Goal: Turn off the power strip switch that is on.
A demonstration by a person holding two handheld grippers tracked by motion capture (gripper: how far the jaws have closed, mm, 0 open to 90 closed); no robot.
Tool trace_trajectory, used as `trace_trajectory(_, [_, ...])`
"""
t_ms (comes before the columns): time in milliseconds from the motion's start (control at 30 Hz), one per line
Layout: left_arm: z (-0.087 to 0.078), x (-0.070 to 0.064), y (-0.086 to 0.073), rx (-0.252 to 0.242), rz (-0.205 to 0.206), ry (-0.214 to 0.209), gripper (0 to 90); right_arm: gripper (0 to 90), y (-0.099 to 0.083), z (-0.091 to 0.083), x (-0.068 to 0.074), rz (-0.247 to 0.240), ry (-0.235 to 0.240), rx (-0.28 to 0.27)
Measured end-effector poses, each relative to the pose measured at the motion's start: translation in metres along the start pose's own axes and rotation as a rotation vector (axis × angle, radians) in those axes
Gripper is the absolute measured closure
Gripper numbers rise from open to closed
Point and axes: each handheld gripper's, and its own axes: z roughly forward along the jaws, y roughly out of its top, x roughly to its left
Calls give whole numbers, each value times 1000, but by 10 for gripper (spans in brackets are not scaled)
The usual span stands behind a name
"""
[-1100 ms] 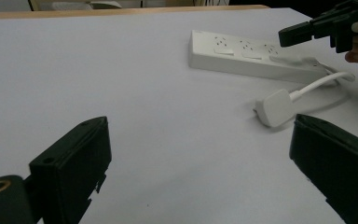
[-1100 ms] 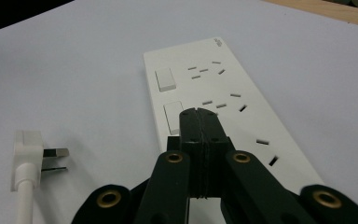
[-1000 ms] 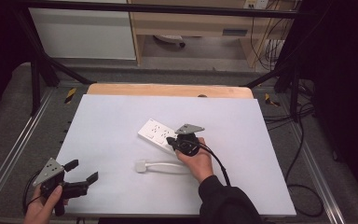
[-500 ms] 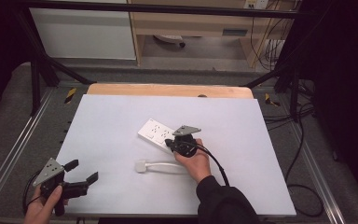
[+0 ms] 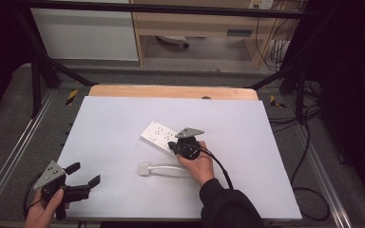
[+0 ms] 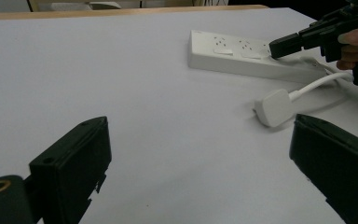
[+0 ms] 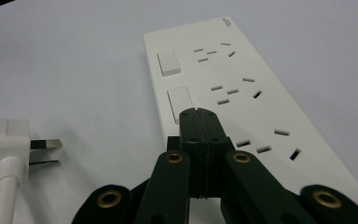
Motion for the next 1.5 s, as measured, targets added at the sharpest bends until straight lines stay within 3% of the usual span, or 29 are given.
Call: trace_trajectory(1500, [0, 0, 0, 2, 0, -3, 53, 900, 2, 4, 3, 4, 2, 24])
